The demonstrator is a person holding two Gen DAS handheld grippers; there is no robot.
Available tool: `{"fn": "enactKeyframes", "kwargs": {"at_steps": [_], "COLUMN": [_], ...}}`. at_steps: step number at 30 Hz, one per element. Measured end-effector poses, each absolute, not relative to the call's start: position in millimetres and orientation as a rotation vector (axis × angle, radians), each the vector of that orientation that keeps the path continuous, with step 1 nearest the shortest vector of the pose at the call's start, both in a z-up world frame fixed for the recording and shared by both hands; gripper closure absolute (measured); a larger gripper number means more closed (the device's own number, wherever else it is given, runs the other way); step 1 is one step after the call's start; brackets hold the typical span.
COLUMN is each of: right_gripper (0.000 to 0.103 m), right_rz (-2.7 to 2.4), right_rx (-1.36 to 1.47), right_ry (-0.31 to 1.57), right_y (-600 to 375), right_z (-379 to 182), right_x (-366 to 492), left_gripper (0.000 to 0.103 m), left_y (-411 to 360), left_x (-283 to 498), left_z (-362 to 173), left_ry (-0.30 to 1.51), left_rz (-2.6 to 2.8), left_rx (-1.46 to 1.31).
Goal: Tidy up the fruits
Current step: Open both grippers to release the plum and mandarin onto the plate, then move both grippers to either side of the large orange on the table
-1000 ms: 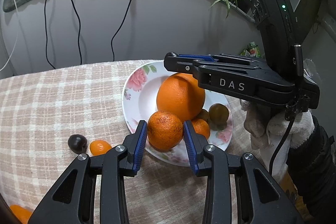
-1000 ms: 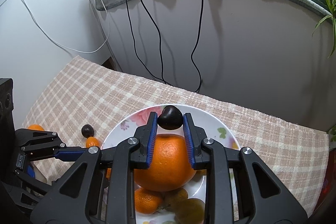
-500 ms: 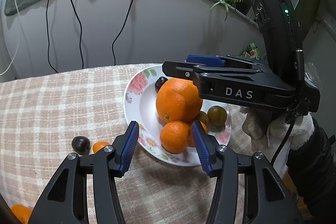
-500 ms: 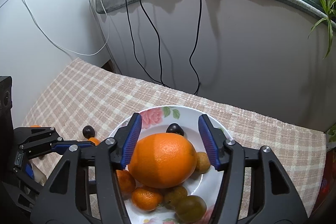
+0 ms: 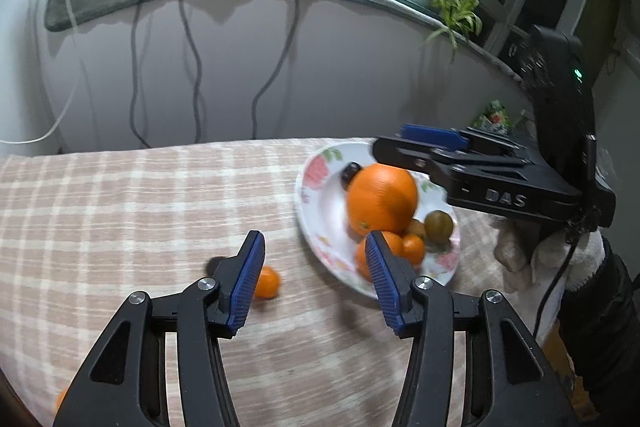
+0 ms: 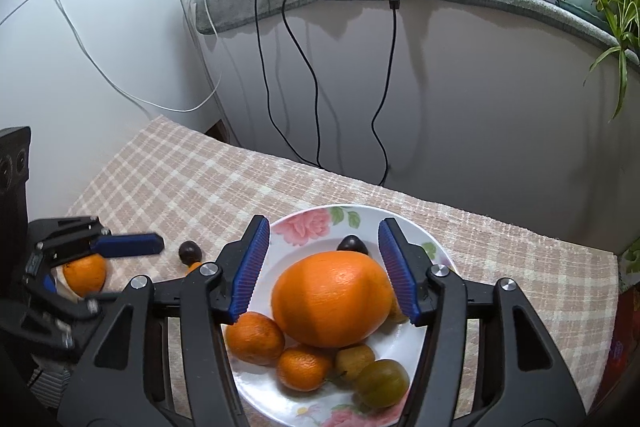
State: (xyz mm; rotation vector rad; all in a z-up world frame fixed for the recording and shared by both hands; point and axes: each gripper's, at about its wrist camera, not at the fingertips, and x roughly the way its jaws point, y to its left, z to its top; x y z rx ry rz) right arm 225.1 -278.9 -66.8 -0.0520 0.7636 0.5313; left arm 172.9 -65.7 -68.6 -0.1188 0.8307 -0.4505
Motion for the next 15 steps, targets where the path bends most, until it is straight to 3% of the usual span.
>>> {"fn": "enactKeyframes", "kwargs": {"at_steps": [15], "right_gripper": [0.044], "right_rz": [0.6], "right_rx": [-0.093], "right_ry": [0.745], "right_y": [-251.6], "right_z": [-61.4], "right_x": [203.5], "left_gripper": [0.051], "left_y": [-4.9], "left_x": [172.2], "left_z": [-63.3], "left_ry": [0.818], "left_rz": [-0.321], "left_rx": [-0.164]}}
